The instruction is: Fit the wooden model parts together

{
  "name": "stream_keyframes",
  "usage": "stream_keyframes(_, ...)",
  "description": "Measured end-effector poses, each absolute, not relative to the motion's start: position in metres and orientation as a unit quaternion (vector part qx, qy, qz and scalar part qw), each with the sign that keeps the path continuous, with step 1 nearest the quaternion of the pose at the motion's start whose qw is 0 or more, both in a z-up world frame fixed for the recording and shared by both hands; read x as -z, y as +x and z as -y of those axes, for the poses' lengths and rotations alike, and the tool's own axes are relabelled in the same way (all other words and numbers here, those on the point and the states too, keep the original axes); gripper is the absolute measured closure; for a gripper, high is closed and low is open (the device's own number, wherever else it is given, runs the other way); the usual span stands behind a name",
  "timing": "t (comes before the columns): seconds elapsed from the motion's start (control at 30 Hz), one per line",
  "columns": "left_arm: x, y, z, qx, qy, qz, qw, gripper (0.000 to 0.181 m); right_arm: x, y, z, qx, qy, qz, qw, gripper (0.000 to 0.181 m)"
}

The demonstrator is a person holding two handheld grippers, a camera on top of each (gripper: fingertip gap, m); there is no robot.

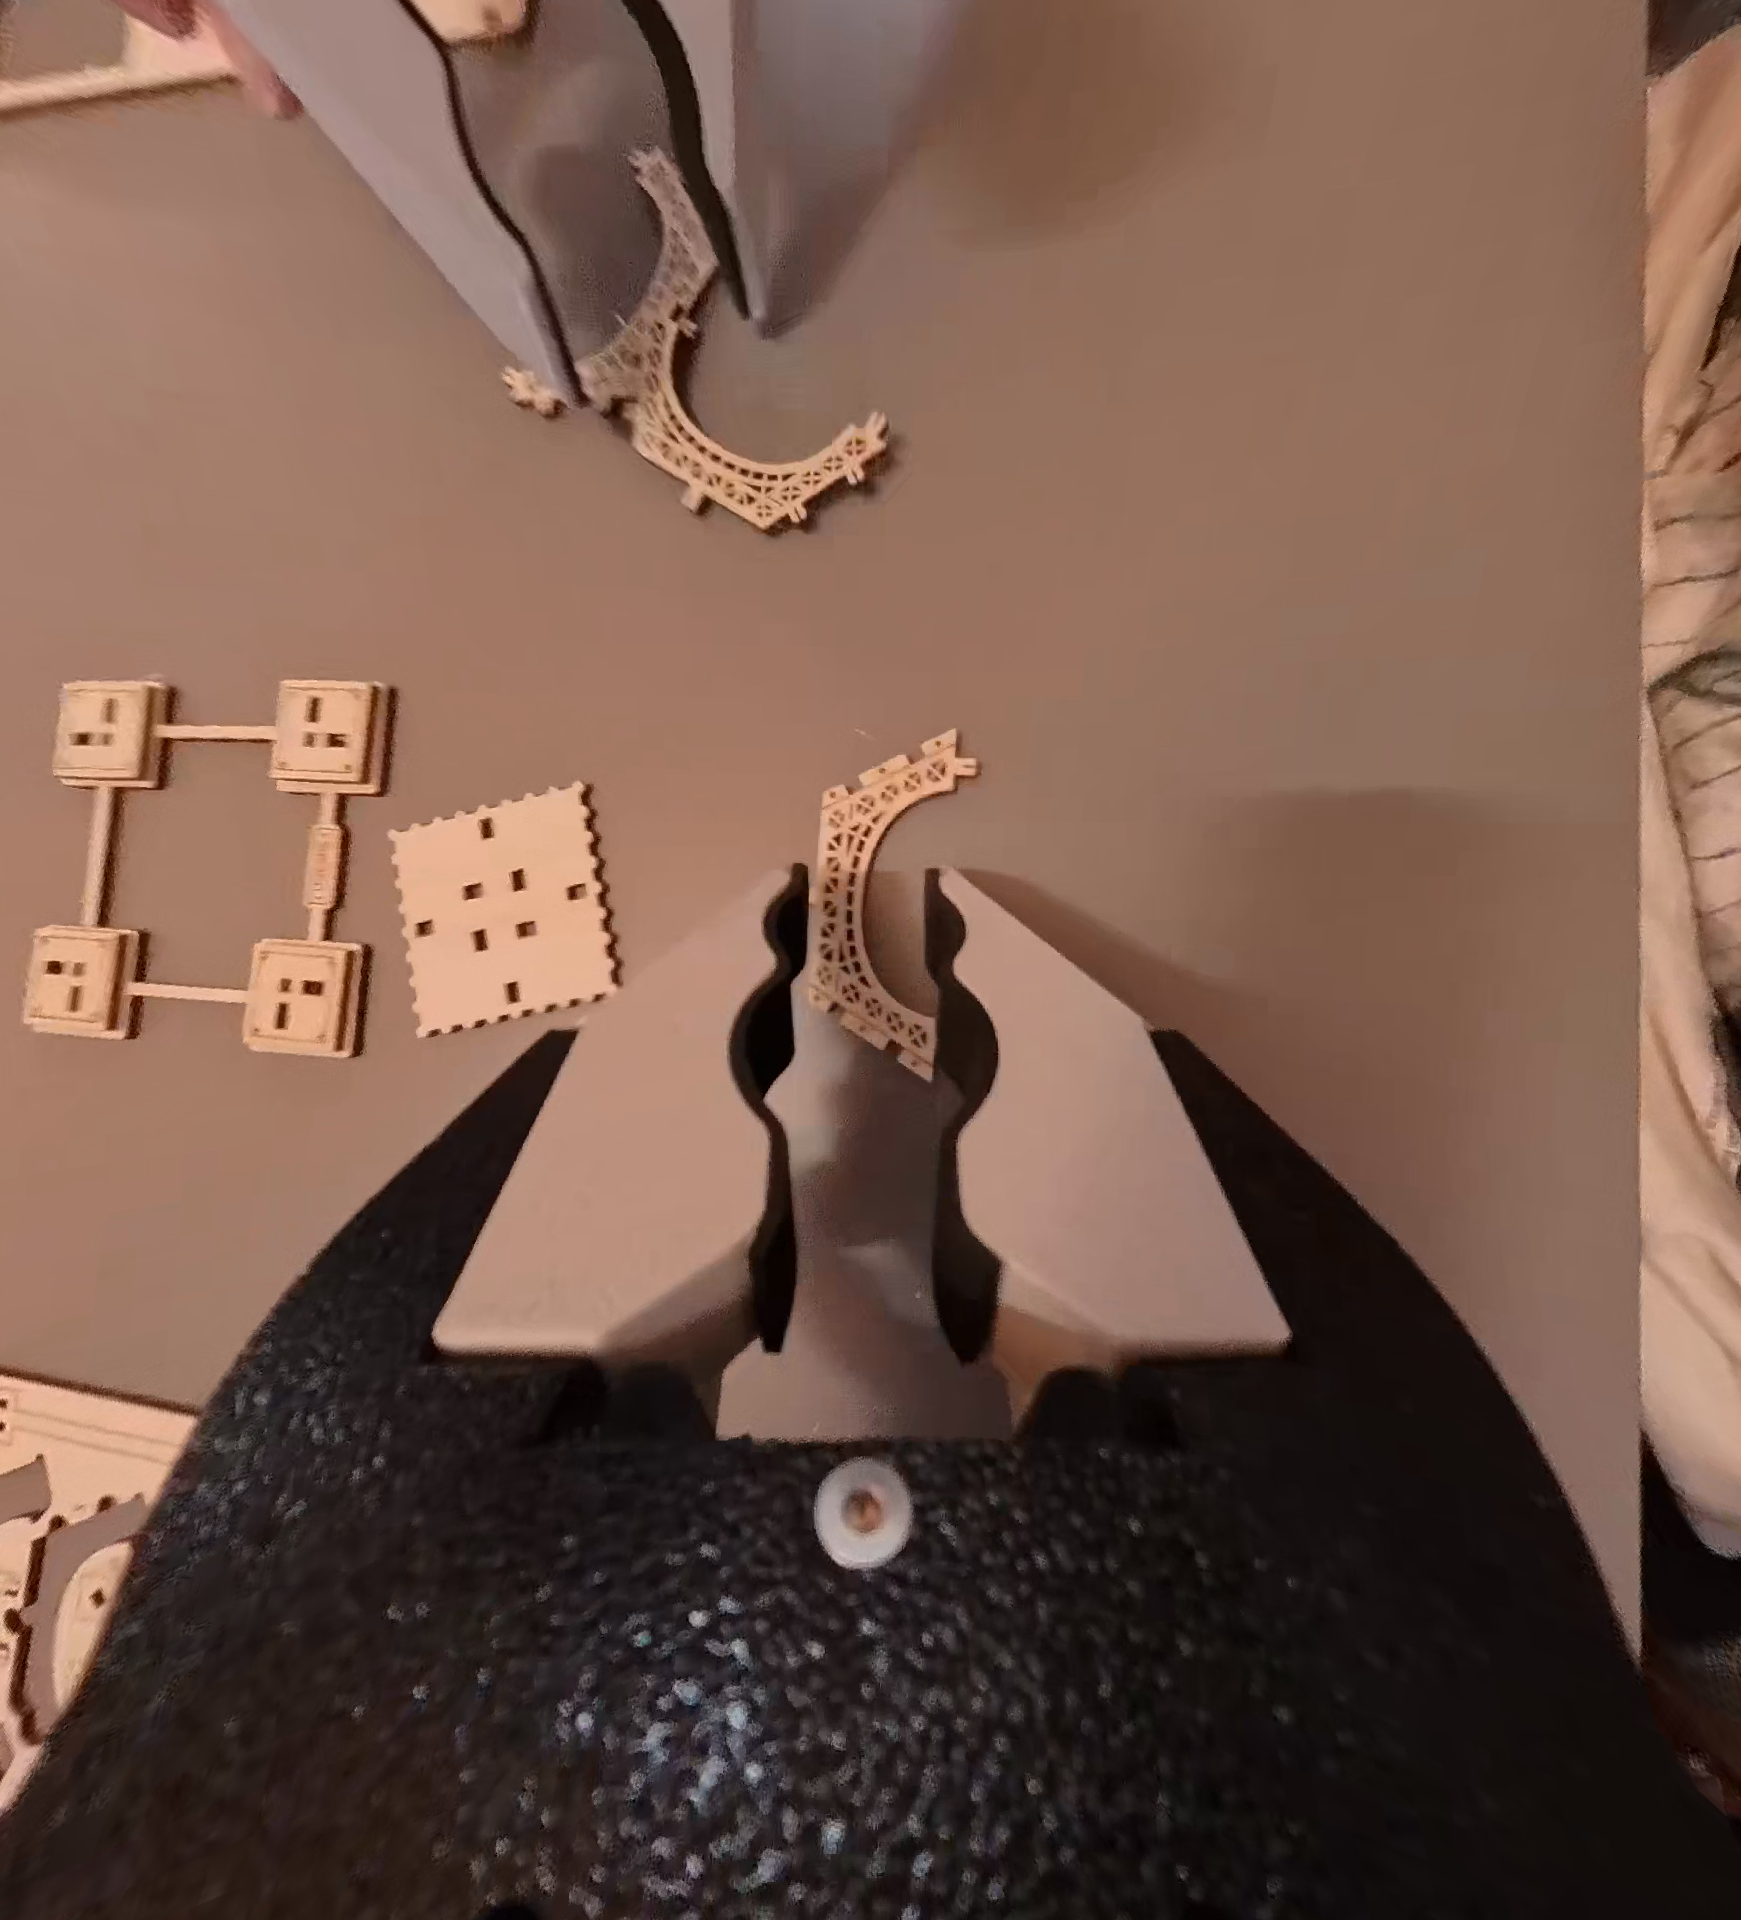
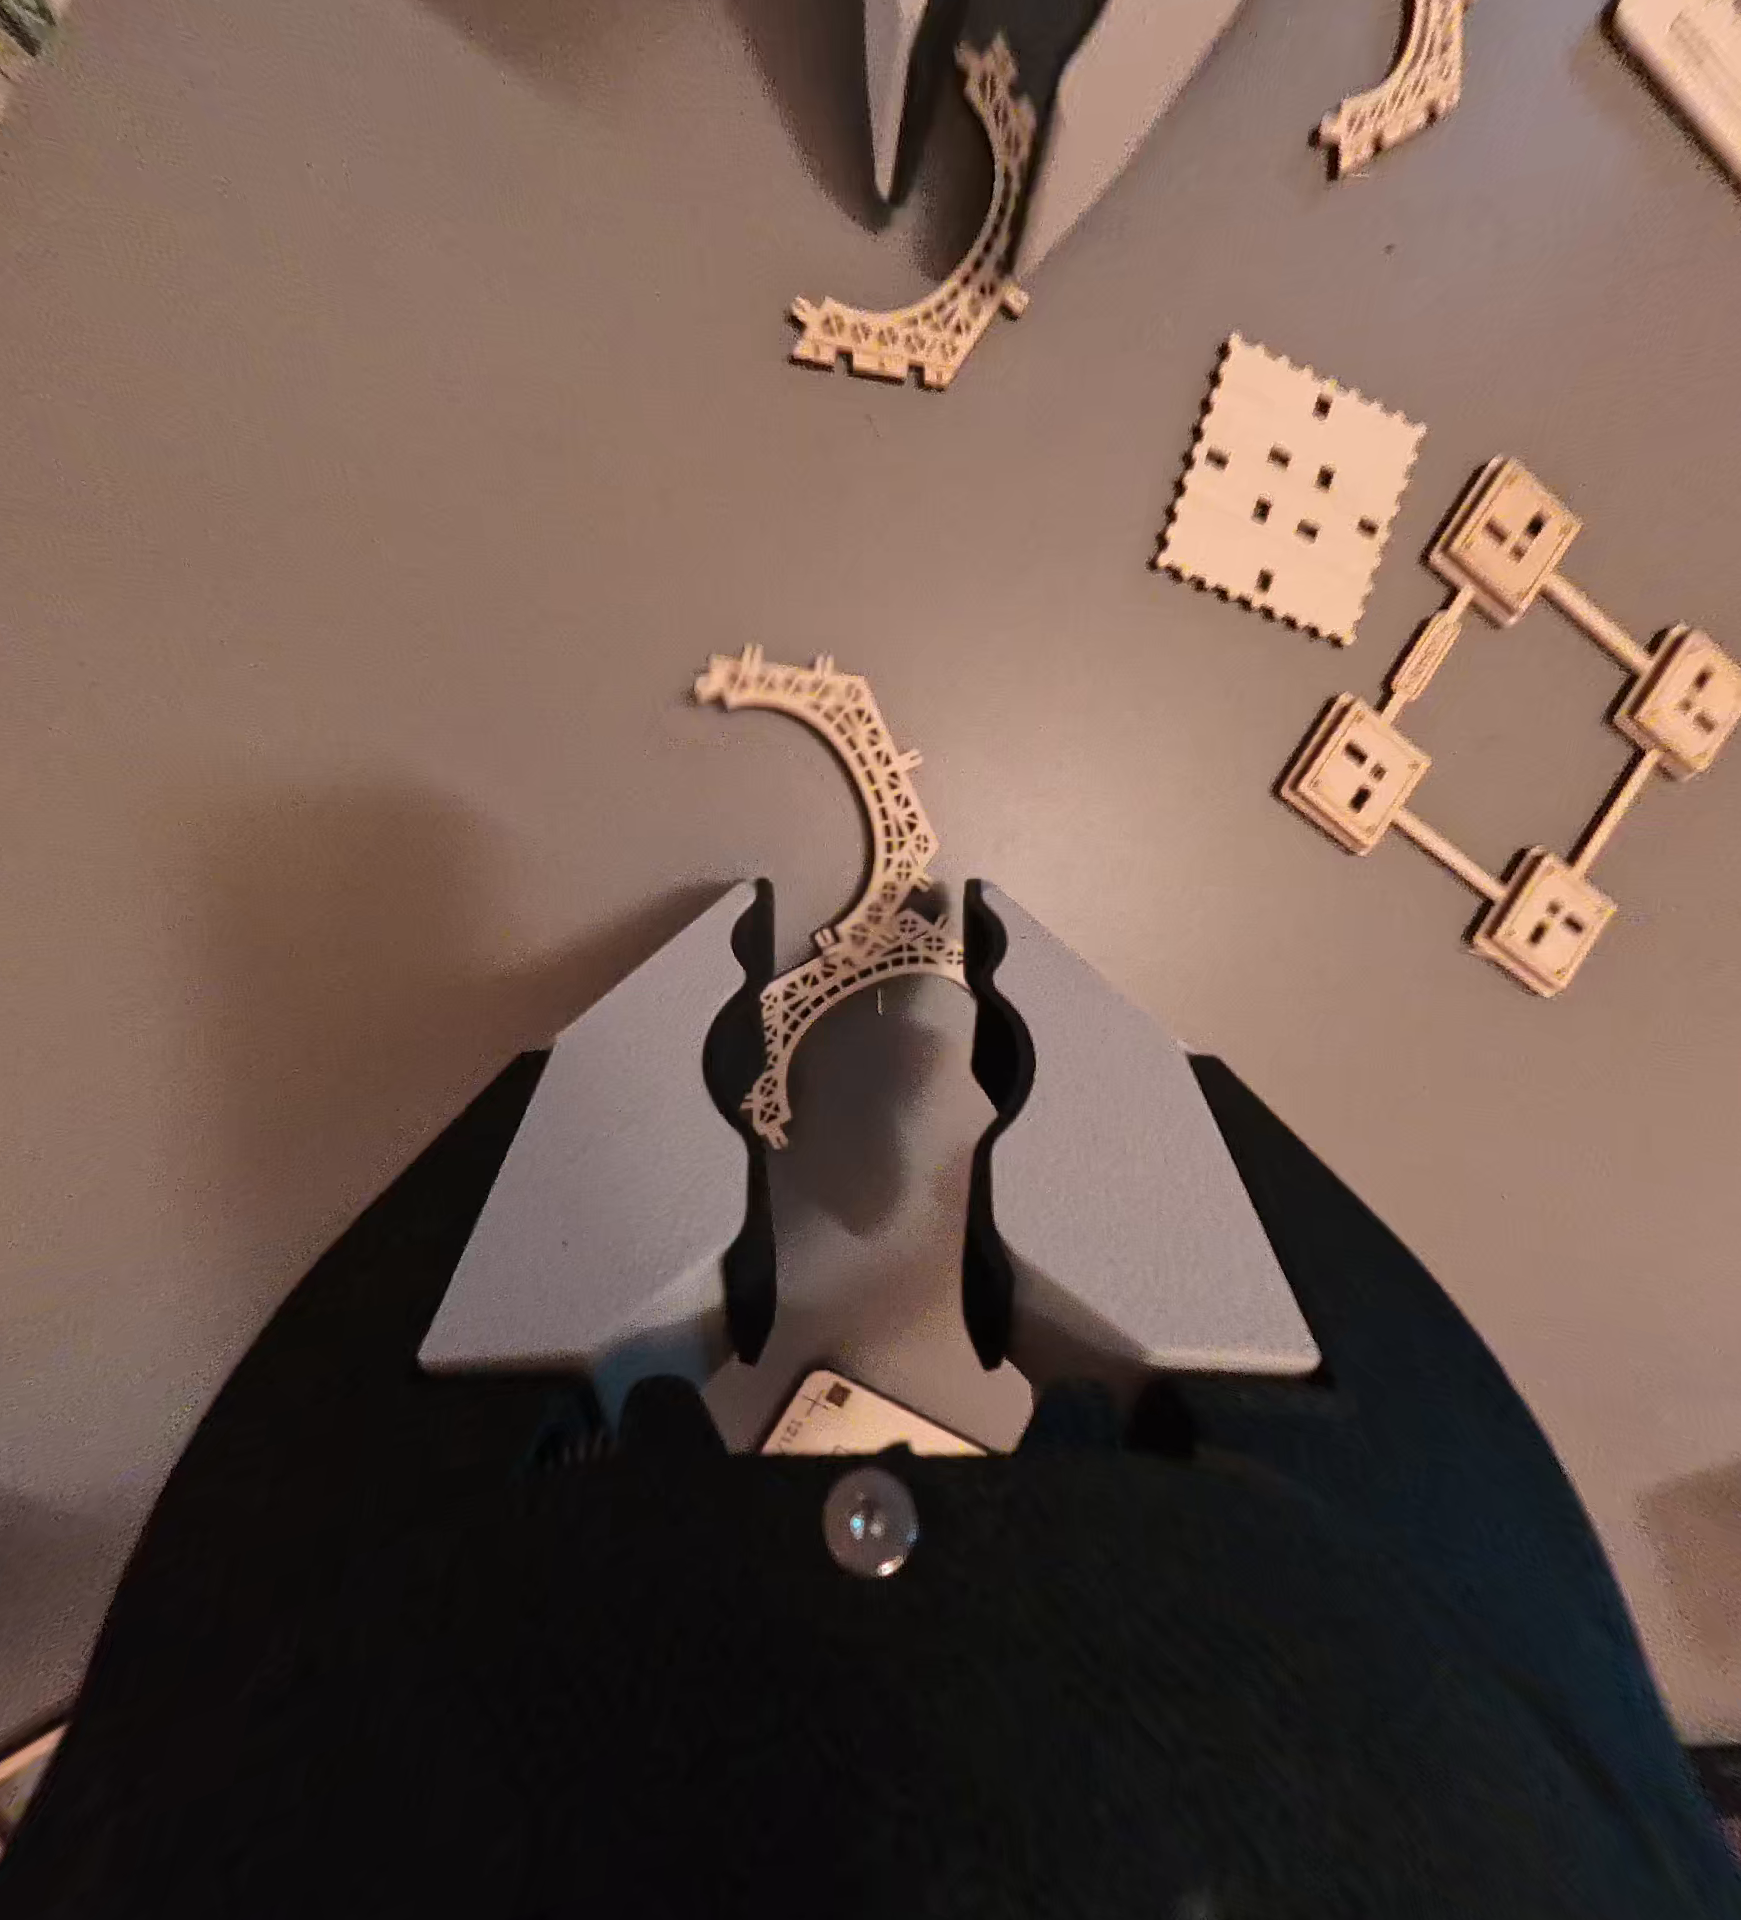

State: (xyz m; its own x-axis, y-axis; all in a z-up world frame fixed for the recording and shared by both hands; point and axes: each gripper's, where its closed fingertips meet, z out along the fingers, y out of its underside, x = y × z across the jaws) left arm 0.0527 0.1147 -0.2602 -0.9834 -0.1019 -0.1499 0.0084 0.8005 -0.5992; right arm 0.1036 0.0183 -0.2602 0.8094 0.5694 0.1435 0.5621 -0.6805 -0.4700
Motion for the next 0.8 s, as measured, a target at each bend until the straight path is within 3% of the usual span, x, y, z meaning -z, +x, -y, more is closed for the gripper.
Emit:
stream_keyframes(0.13,0.251,0.057,-0.118,0.328,-0.039,-0.939,0.095,0.162,0.244,0.097,-0.029,-0.025,-0.9,0.314,0.301,0.147)
stream_keyframes(0.33,0.26,0.059,-0.124,0.295,-0.039,-0.951,0.083,0.16,0.265,0.101,-0.033,-0.027,-0.915,0.328,0.235,0.154)
stream_keyframes(0.5,0.263,0.057,-0.121,0.293,-0.038,-0.953,0.065,0.158,0.266,0.091,-0.036,-0.056,-0.913,0.322,0.244,0.172)
stream_keyframes(0.7,0.268,0.057,-0.118,0.298,-0.069,-0.952,0.031,0.157,0.266,0.091,-0.038,-0.014,-0.914,0.309,0.264,0.173)
stream_keyframes(0.8,0.268,0.056,-0.115,0.3,-0.072,-0.951,0.018,0.17,0.262,0.092,-0.043,0.027,-0.908,0.291,0.301,0.174)
